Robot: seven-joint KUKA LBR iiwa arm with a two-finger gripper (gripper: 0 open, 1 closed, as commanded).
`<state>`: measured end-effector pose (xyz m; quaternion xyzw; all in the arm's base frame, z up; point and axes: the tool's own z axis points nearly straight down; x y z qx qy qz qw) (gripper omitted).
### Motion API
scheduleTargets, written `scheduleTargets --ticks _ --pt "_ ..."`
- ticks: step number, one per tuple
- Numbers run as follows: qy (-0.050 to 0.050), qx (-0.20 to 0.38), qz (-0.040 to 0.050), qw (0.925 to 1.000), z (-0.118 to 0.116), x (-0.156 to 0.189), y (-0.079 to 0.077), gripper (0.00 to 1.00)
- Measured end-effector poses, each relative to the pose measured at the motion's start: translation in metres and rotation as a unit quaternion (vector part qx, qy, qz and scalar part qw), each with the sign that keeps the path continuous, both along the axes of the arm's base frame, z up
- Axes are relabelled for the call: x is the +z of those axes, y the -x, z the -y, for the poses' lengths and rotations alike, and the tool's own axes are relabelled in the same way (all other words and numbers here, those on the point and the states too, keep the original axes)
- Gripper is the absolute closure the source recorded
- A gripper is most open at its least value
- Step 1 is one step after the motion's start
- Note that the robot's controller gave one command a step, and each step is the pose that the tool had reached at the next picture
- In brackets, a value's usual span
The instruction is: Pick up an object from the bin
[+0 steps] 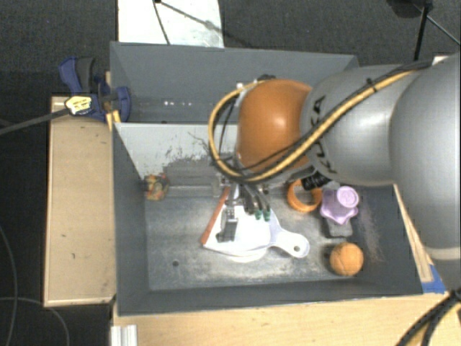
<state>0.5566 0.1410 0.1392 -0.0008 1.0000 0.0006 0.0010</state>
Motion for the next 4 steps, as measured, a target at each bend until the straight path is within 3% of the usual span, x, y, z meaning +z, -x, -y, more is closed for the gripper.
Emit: scheduleTargets --ticks 1,2,3,4 --pt "-0.001 -0.03 0.0024 0.9996 0.022 -0.04 0.042 0.0" --pt "0.002 0.002 -0.0045 1.0 0.027 -0.063 0.062 0.0" --pt "0.0 -0.12 0.001 0.9927 0.017 -0.052 0.057 1.0" --pt "0.0 -0.121 0.0009 0.9926 0.017 -0.053 0.057 1.0"
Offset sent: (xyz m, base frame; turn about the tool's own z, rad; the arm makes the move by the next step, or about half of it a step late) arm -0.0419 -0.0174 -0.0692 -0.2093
